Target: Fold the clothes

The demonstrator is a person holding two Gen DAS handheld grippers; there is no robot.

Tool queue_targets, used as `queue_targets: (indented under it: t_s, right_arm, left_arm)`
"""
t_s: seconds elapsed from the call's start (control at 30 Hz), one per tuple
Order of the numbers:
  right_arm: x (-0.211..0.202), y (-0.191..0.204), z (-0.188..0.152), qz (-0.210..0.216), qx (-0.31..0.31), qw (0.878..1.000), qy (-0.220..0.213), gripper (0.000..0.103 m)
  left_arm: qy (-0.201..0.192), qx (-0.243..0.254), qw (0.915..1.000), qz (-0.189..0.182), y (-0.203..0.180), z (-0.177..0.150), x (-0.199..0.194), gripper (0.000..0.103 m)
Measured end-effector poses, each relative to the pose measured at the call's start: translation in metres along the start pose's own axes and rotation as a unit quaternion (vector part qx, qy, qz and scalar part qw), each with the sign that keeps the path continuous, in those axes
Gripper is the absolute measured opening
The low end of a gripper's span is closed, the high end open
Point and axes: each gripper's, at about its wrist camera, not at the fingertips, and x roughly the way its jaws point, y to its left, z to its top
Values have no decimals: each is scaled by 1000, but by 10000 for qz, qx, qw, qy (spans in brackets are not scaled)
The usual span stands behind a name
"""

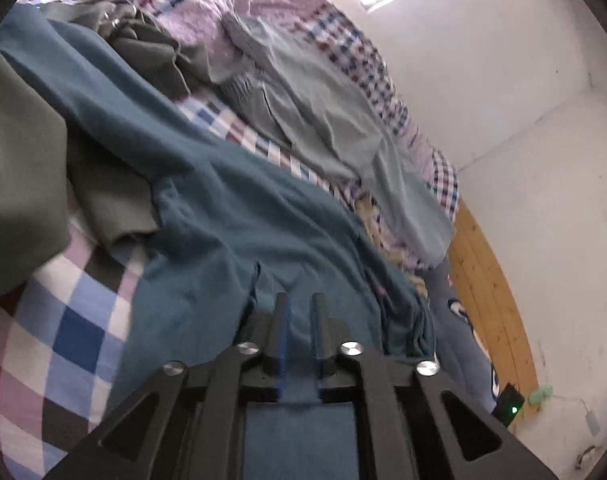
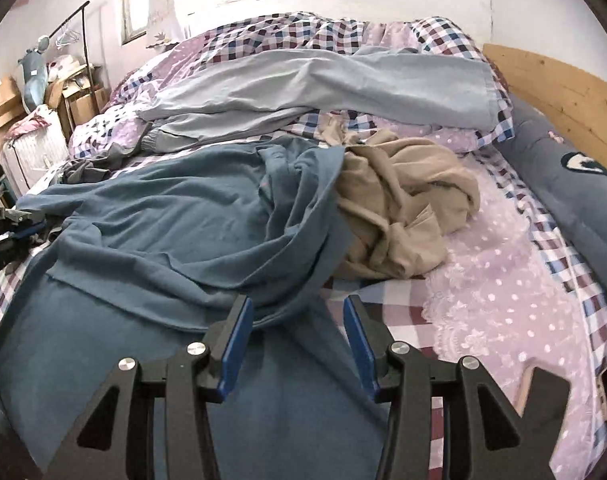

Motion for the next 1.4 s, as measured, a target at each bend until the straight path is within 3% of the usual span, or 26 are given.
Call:
queue_targets:
  t_s: [0.07, 0.17, 0.23, 0.33, 0.5, 0.7, 0.97, 1.17, 1.33, 1.4]
  right_arm:
    - [3, 5, -2, 55, -21, 10000, 3, 50]
    - [7, 16, -1, 265, 3, 9996, -57, 50]
    - [7, 24, 3, 436, -5, 9990, -138, 50]
    - [6, 38, 6, 653, -80, 9975, -247, 50]
    - [11, 79, 7, 1208, -405, 9915, -280, 50]
    - [19, 143, -1, 1676, -1146, 9790, -198, 50]
    - [24, 167, -4, 1949, -1253, 9726, -200, 50]
    - [48, 209, -4, 2047, -1810, 9619, -26, 50]
    - [73, 235, -7, 1944, -2068, 9586, 236, 36]
    - [77, 242, -6, 1909, -2124, 9581, 237, 23]
  left_arm:
    - [141, -75, 9998, -112, 2, -2, 1, 51]
    - [355, -271, 9982, -407, 6, -4, 4, 58]
    - [573, -358, 9962, -541, 7, -6, 10, 59]
    - [809, -339, 9958, -264, 5, -10, 21, 59]
    - [614, -524, 9958, 434, 6, -23, 16, 59]
    - [571, -1068, 9923, 267, 12, -50, 10, 59]
    - [441, -1826, 9822, -12, 17, -63, 7, 61]
    - [363, -2093, 9771, -156, 21, -62, 10, 62]
    - [290, -2178, 9751, -286, 22, -58, 16, 62]
    - [310, -2251, 9731, -391, 23, -58, 16, 62]
